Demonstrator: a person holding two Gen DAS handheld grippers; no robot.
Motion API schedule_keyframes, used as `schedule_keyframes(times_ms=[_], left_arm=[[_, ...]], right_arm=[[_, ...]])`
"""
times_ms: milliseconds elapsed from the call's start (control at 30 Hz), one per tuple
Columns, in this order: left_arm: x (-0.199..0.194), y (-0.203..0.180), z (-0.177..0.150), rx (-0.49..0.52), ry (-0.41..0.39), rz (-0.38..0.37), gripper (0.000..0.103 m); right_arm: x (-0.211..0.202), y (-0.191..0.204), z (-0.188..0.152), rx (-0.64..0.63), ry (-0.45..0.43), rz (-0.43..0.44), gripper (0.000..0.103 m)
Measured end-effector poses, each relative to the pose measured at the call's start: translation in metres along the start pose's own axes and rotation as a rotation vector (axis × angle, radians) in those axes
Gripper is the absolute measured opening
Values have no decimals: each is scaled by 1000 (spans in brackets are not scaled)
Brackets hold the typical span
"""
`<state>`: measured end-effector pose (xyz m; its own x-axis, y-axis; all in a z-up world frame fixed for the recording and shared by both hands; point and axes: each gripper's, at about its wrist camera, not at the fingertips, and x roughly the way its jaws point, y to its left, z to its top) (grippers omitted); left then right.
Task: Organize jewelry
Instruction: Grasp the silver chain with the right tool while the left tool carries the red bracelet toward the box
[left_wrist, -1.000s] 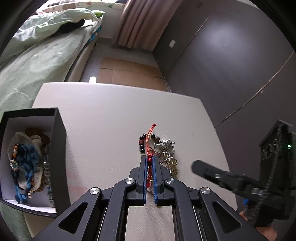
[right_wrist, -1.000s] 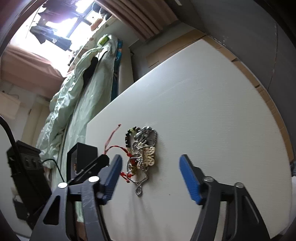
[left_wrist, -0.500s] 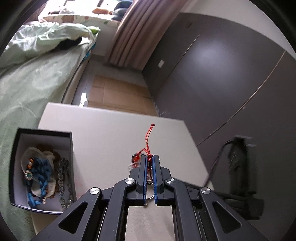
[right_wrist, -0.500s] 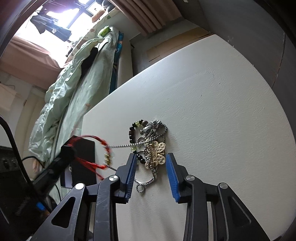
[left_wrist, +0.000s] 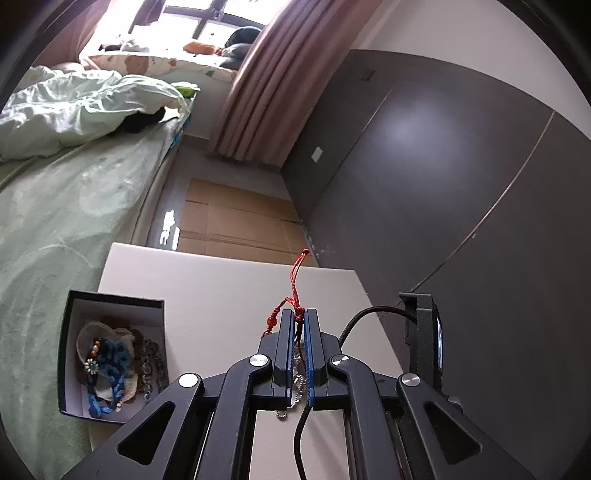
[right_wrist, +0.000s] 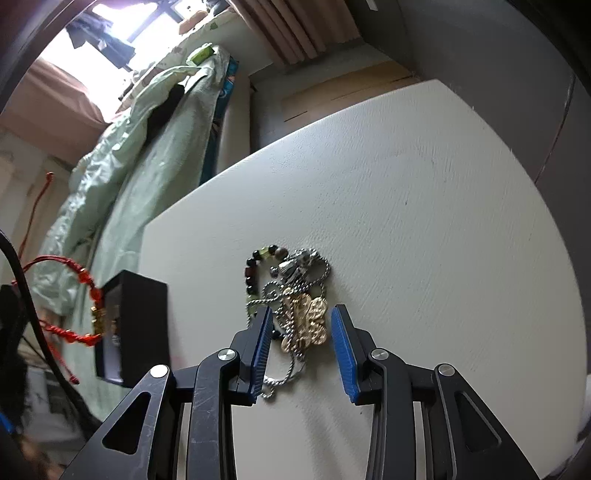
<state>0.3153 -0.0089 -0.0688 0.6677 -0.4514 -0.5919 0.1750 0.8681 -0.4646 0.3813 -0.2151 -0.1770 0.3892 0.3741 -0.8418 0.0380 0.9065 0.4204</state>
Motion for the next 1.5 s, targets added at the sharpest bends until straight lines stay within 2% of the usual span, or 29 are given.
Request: schedule_keyframes(times_ms=[233,333,667,733,867,1033,1233,1500], left_arm=[[7,7,-3,-12,19,16,5],[10,10,-3,-22,24,18,5],[15,19,-2,-37,38,33,5],[15,20,-3,-41,39,34,5],[16,23,-3,-46,45,36,5],[16,23,-4,-47,43,37,5],[12,26,-3,-50,38,43,5],[-14,23,5,-35,-4,68,5]], right_arm=[[-2,-11,2,25,-11,-2,29],[3,-14,2,30,14,-6,27],[10,-4,4,-14,21,-45,24],[12,-3,3,-11,39,-22,17],[14,3,1,-36,46,-10,15],[6,-1,0,-8,21,64,6],[-10,-3,-2,22,-22,130,5],[-31,12,-1,28,-89,185,5]])
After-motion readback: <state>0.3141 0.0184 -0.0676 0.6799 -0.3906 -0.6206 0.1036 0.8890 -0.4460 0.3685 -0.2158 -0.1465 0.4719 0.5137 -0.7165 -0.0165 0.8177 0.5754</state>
